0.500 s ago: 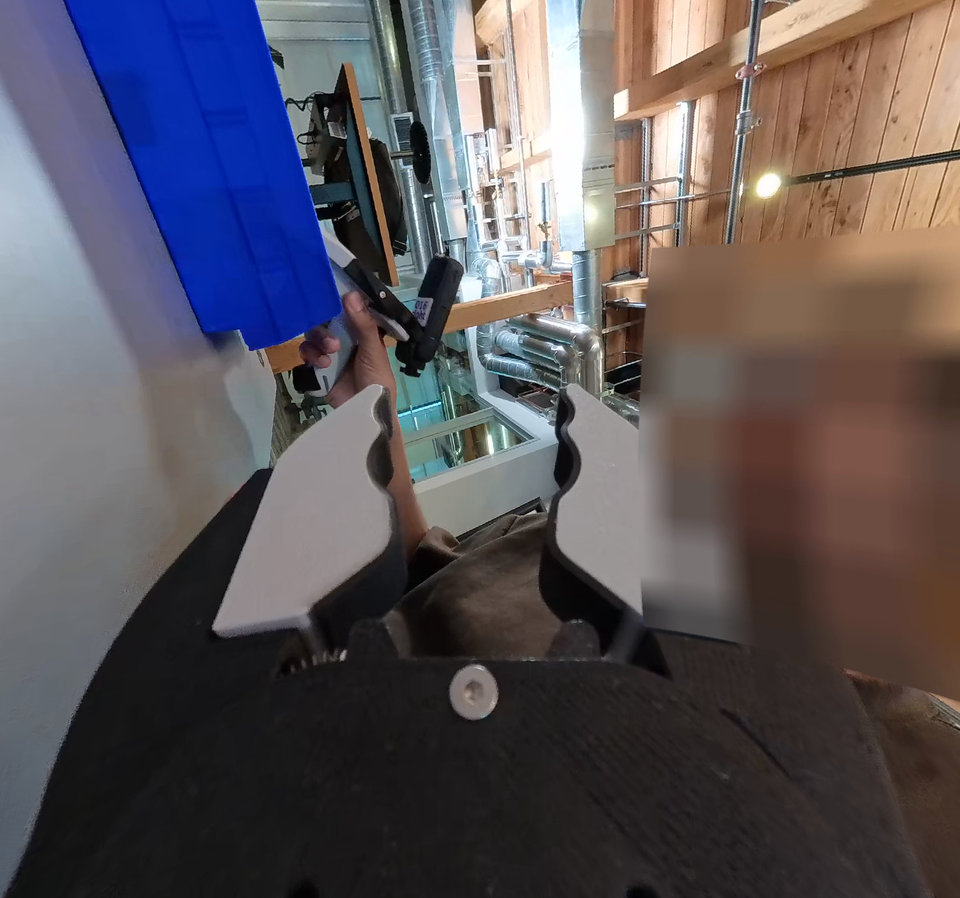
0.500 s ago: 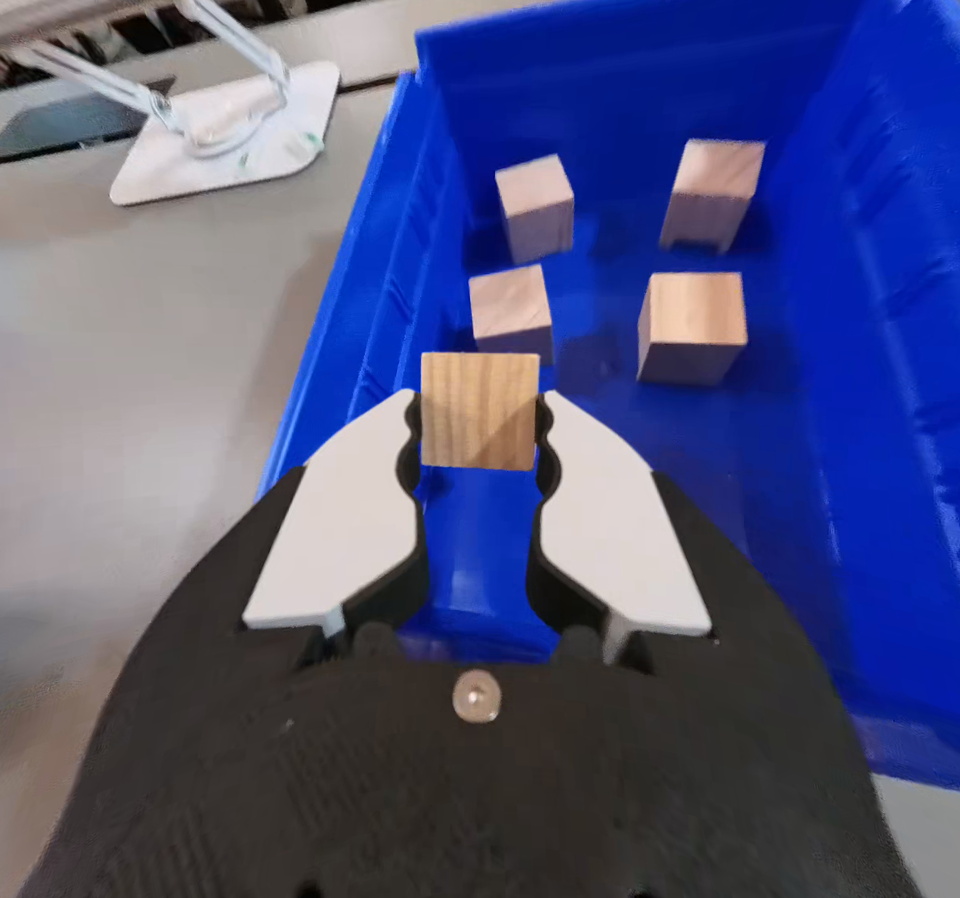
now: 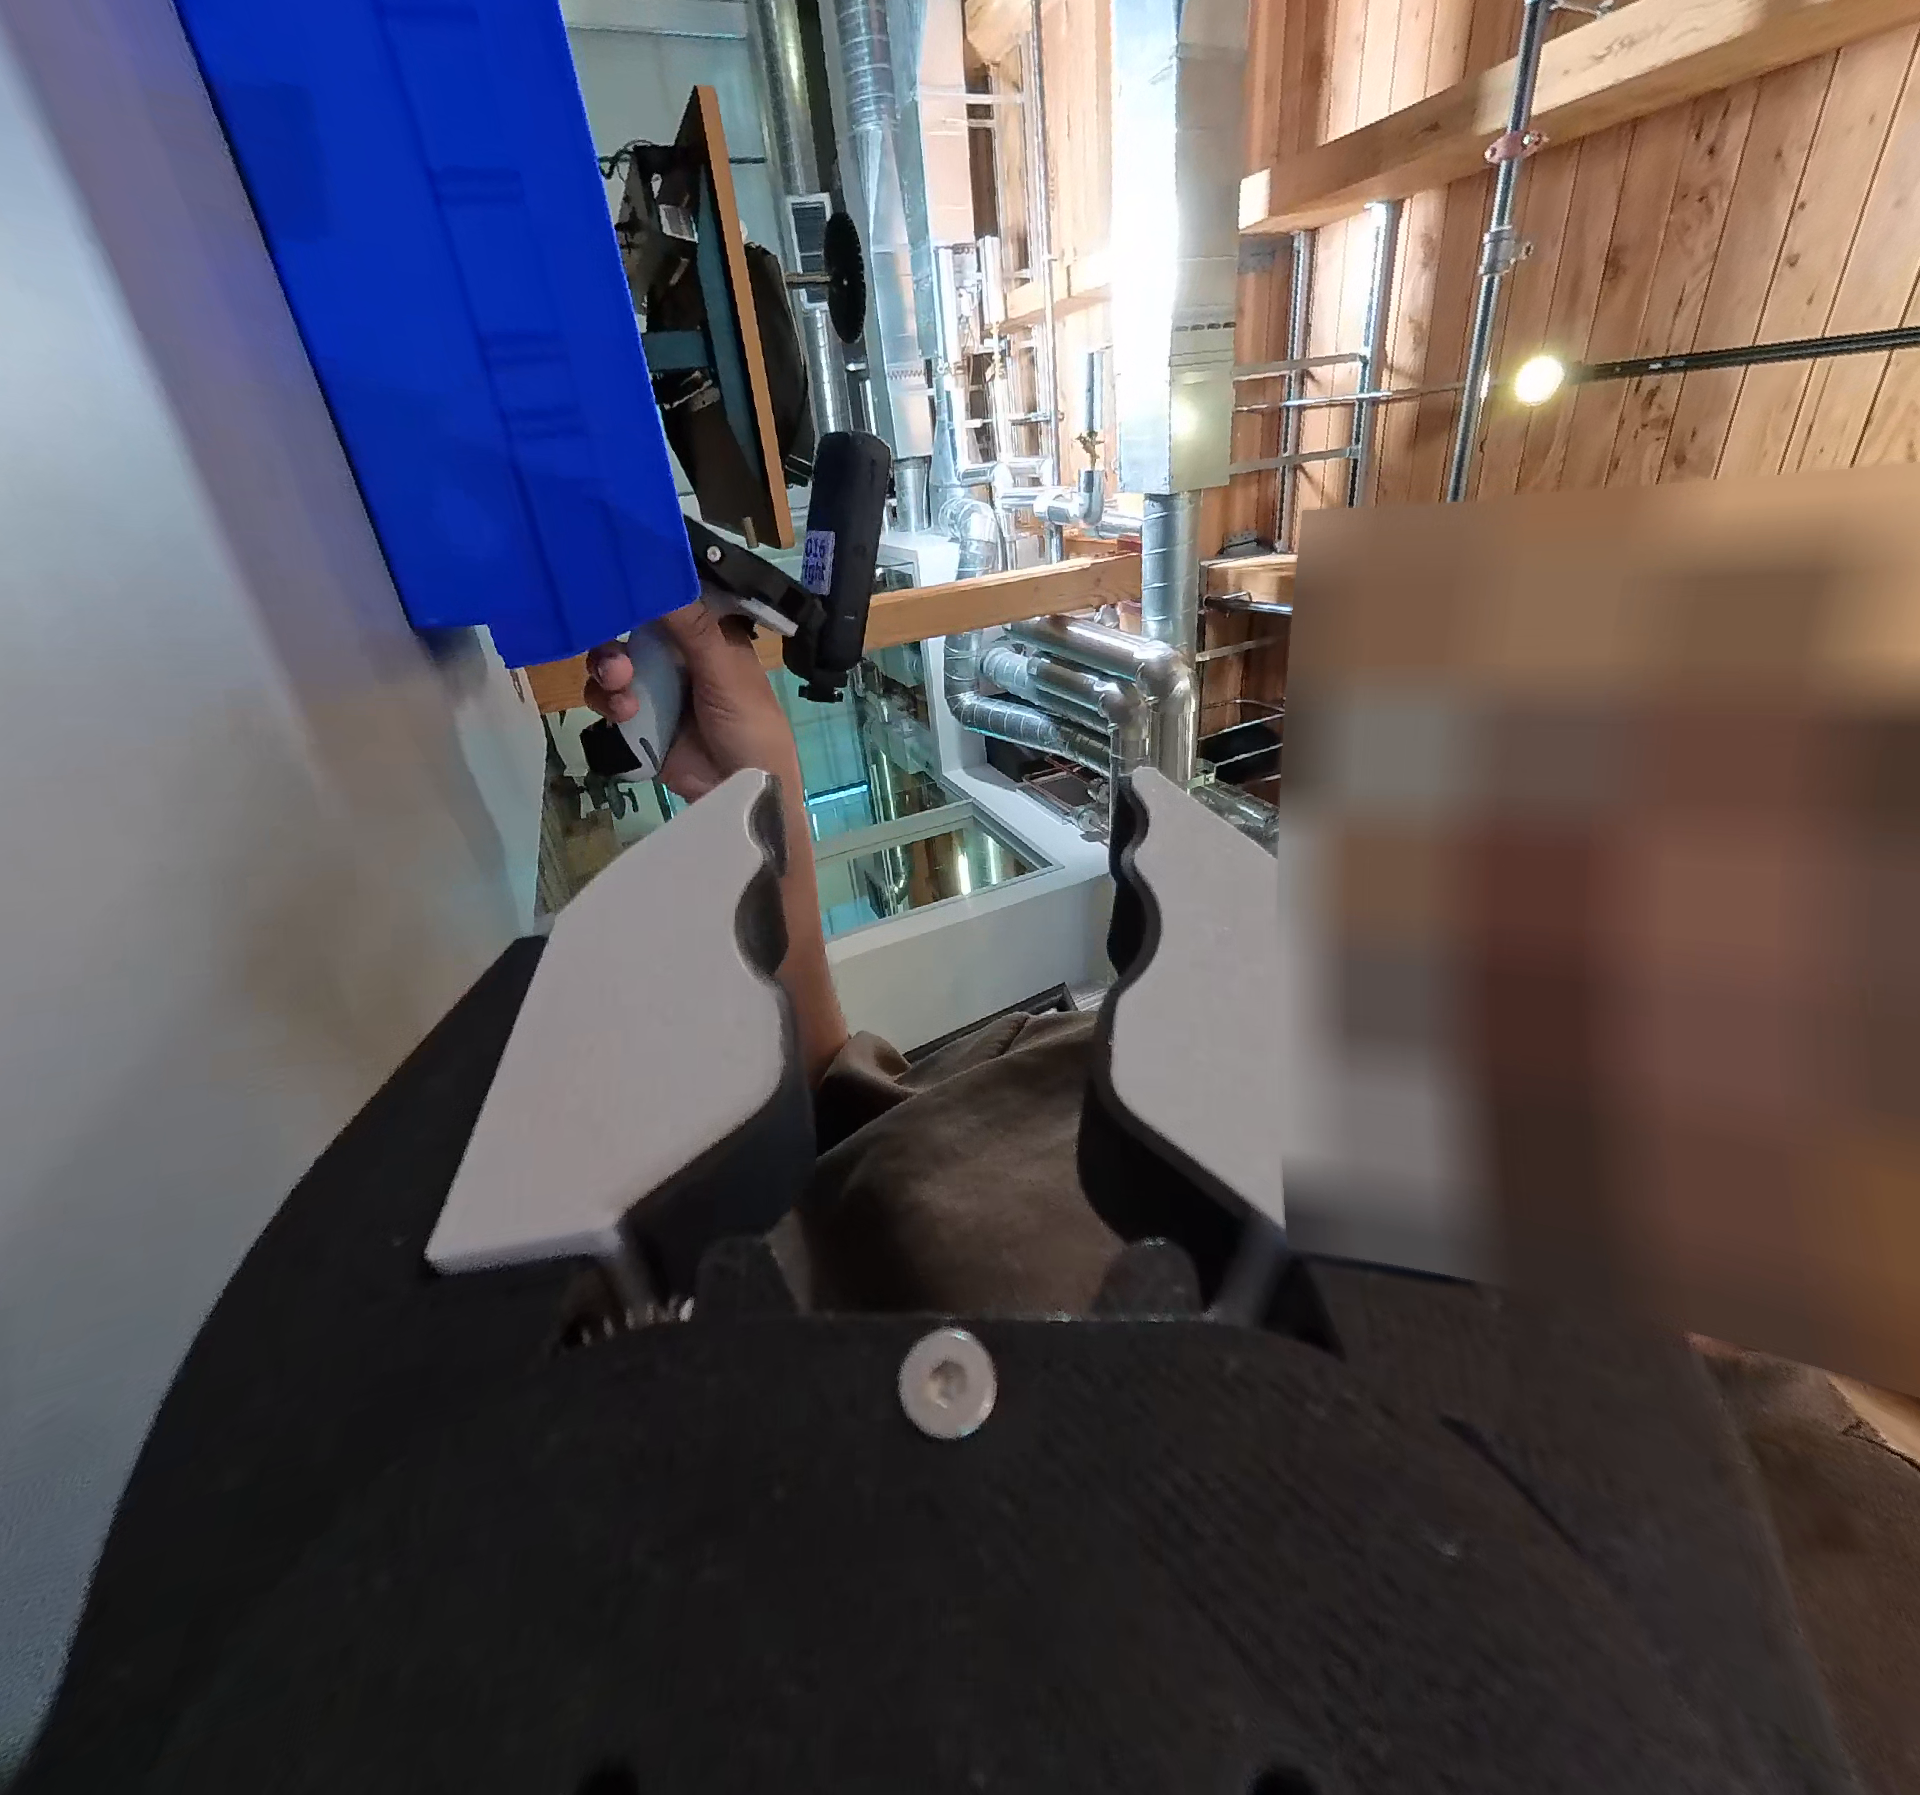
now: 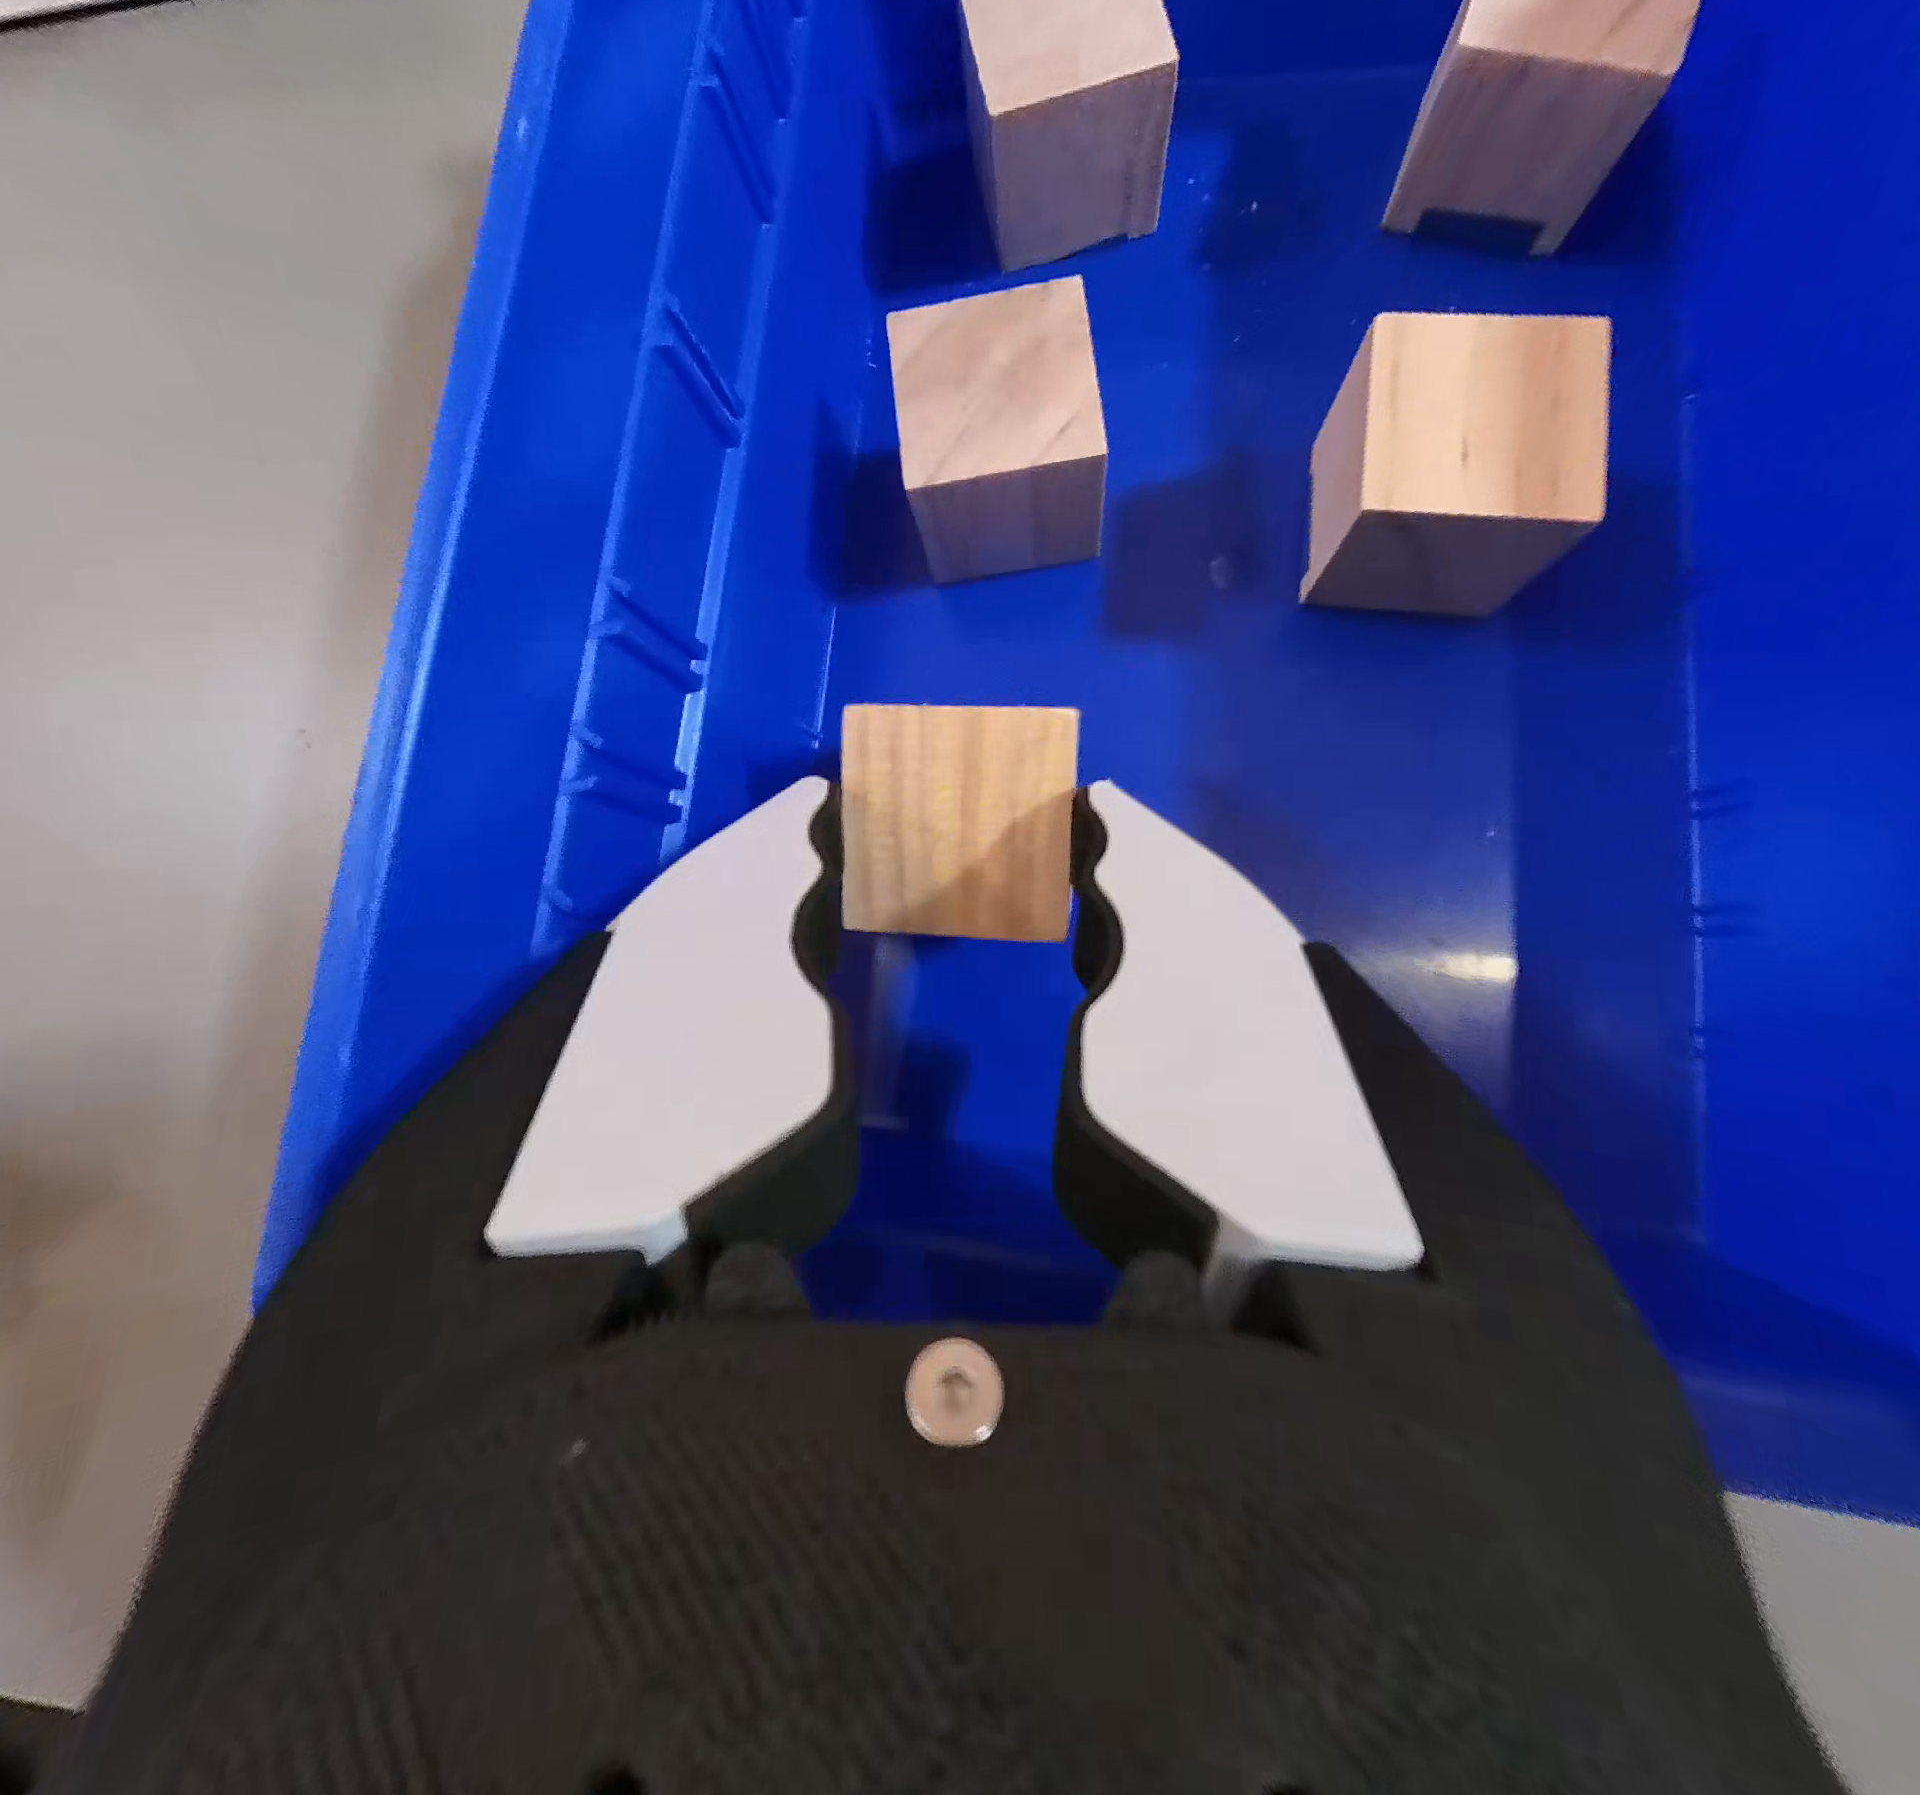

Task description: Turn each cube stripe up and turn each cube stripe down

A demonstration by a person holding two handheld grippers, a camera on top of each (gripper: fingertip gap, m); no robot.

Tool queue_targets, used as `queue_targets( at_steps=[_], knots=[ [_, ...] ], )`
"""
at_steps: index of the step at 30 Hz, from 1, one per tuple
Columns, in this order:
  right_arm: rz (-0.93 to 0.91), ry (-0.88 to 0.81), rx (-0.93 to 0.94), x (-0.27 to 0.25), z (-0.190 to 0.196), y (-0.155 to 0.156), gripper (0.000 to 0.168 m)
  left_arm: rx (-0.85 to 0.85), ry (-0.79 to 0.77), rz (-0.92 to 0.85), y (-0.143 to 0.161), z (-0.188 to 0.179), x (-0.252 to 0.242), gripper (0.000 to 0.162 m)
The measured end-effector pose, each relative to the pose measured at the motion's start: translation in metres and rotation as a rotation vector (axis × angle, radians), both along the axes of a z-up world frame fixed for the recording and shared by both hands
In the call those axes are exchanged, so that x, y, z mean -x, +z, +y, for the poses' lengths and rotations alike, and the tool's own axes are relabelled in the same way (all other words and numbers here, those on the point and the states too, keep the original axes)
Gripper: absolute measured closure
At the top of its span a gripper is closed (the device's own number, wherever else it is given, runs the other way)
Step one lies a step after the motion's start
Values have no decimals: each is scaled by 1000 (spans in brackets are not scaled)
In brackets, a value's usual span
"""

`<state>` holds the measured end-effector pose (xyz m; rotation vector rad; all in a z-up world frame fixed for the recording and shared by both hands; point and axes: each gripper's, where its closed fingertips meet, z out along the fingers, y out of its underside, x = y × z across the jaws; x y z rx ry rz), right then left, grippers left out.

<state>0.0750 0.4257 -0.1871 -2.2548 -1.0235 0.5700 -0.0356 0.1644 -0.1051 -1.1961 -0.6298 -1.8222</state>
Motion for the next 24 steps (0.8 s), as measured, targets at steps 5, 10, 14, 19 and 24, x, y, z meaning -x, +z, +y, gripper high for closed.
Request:
queue_targets(
  at_steps=[5, 10, 14, 19, 24],
  knots=[
    [9, 0, -10, 0, 1, 0, 123, 5, -15, 2, -2, 1, -4, 102],
    [66, -19, -59, -2, 7, 20, 122, 8, -10, 9, -3, 1, -3, 102],
    [319, -24, -192, 5, 9, 85, 123, 6, -6, 20, -2, 1, -2, 102],
    [481, 86, -283, 23, -32, 140, 127, 2, 0, 237, -7, 2, -15, 102],
    [631, 294, -174, 63, -111, 147, 129, -45, 150, 699, -4, 2, -8, 103]
  ],
)
